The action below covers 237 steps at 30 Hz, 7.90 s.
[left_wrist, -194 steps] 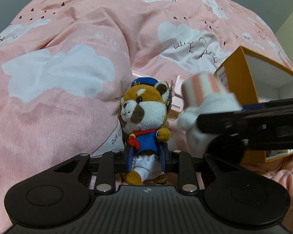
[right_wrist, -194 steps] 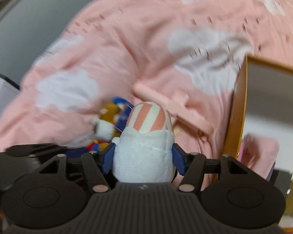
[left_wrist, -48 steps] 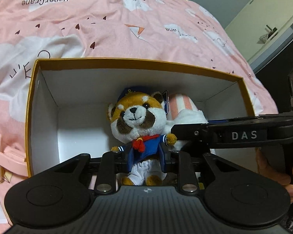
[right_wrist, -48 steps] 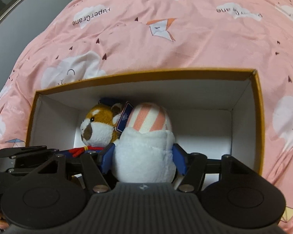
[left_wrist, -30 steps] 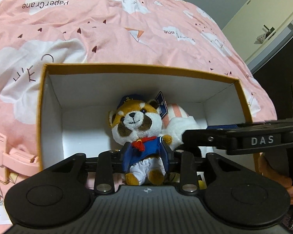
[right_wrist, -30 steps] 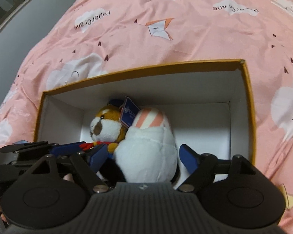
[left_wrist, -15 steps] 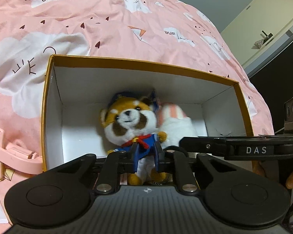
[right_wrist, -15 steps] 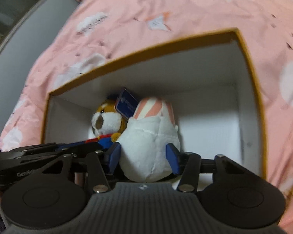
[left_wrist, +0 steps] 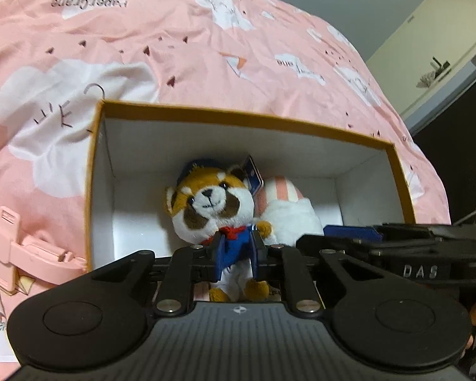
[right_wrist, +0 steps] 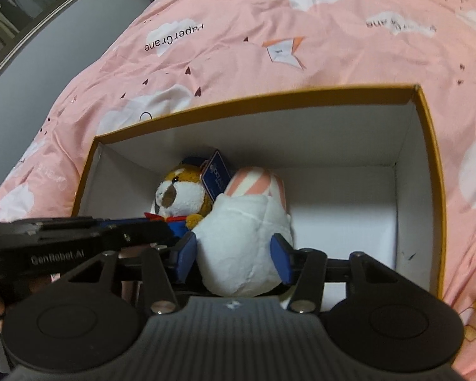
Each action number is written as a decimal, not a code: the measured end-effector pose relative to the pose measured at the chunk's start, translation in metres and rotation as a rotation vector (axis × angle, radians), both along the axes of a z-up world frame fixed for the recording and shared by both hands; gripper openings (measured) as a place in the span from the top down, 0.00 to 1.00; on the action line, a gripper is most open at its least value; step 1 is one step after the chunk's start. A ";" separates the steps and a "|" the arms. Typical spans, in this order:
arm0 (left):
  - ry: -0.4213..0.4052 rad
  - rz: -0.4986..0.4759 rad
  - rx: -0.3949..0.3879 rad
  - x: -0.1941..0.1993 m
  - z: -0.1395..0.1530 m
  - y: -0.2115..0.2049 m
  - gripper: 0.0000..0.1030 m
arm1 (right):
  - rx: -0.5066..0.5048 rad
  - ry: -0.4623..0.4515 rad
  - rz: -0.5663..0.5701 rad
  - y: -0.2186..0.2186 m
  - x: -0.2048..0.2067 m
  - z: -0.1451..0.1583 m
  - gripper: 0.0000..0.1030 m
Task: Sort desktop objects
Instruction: 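Lower both plushes into the orange box and open both grippers, then withdraw both grippers up out of the orange box, then grasp the white Vaseline tube with the right gripper while the left reaches the pink selfie stick, then grasp the pink selfie stick with the left gripper while the right lifts the Vaseline tube, then carry the selfie stick and Vaseline tube over the orange box with both grippers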
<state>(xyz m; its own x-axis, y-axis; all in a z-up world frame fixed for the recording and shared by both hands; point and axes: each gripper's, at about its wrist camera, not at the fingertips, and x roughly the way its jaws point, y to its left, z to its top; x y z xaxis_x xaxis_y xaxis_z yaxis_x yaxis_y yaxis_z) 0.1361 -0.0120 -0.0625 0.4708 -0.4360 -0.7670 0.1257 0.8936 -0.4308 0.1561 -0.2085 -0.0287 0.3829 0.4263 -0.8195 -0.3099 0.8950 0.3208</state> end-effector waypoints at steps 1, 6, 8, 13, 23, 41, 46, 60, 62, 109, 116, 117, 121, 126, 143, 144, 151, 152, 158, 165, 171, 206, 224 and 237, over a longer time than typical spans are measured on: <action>-0.007 0.005 0.001 -0.001 0.003 0.001 0.83 | -0.003 -0.008 0.004 0.001 -0.001 0.001 0.47; -0.082 0.035 0.012 -0.018 0.025 0.001 0.83 | -0.046 -0.081 -0.004 0.005 -0.012 0.016 0.46; -0.126 0.051 0.036 -0.029 0.034 0.001 0.82 | -0.053 -0.125 -0.003 0.008 -0.019 0.025 0.46; -0.212 0.126 0.107 -0.056 0.055 0.004 0.82 | -0.059 -0.265 0.010 0.023 -0.042 0.044 0.43; -0.337 0.194 0.256 -0.106 0.077 0.023 0.81 | -0.135 -0.523 0.154 0.067 -0.091 0.062 0.26; -0.054 0.272 0.299 -0.118 0.088 0.175 0.78 | -0.190 -0.439 0.447 0.165 -0.096 0.065 0.49; -0.023 0.262 0.373 -0.122 0.083 0.198 0.78 | -0.219 -0.405 0.619 0.212 -0.106 0.041 0.49; 0.132 0.051 0.471 -0.121 0.044 0.205 0.78 | -0.360 -0.319 0.891 0.307 -0.130 -0.050 0.53; 0.138 0.052 0.463 -0.120 0.041 0.209 0.78 | -0.378 -0.318 0.902 0.312 -0.130 -0.056 0.53; -0.066 -0.159 0.539 -0.096 0.053 0.177 0.78 | -0.053 -0.338 0.512 0.235 -0.059 0.043 0.98; -0.227 -0.460 0.736 -0.088 0.041 0.129 0.78 | 0.044 -0.372 0.367 0.166 -0.054 0.105 0.98; -0.242 -0.512 0.762 -0.087 0.036 0.122 0.78 | 0.050 -0.383 0.338 0.153 -0.055 0.114 0.98; -0.304 -0.693 0.885 -0.089 0.007 0.097 0.76 | 0.022 -0.432 0.236 0.110 -0.061 0.135 0.98; -0.405 -0.873 1.034 -0.088 -0.036 0.080 0.64 | -0.025 -0.430 0.107 0.058 -0.071 0.138 0.98; -0.322 -1.178 1.059 -0.048 -0.053 0.073 0.54 | -0.058 -0.318 -0.089 -0.018 -0.068 0.095 0.98; -0.320 -1.192 1.071 -0.053 -0.057 0.073 0.54 | -0.056 -0.313 -0.093 -0.020 -0.067 0.092 0.98; -0.334 -1.183 1.129 -0.056 -0.084 0.070 0.38 | -0.041 -0.290 -0.110 -0.028 -0.059 0.081 0.98; -0.338 -1.184 1.140 -0.054 -0.086 0.070 0.36 | -0.040 -0.289 -0.111 -0.029 -0.059 0.081 0.98; -0.394 -1.176 1.214 -0.041 -0.097 0.066 0.48 | -0.056 -0.303 -0.141 -0.036 -0.058 0.082 0.98; -0.422 -1.237 1.274 -0.040 -0.089 0.066 0.72 | -0.060 -0.304 -0.163 -0.042 -0.062 0.082 0.98; -0.475 -1.174 1.333 -0.037 -0.086 0.063 0.91 | -0.043 -0.317 -0.161 -0.040 -0.065 0.083 0.98; -1.241 -1.613 1.373 -0.120 0.034 -0.079 0.93 | -0.131 -0.437 -0.149 -0.094 -0.146 0.140 0.98; -1.397 -2.042 1.262 -0.065 -0.066 -0.169 0.93 | -0.103 -0.397 -0.280 -0.157 -0.125 0.114 0.98; -1.361 -2.182 1.228 -0.040 -0.118 -0.188 0.93 | -0.080 -0.331 -0.292 -0.168 -0.104 0.088 0.98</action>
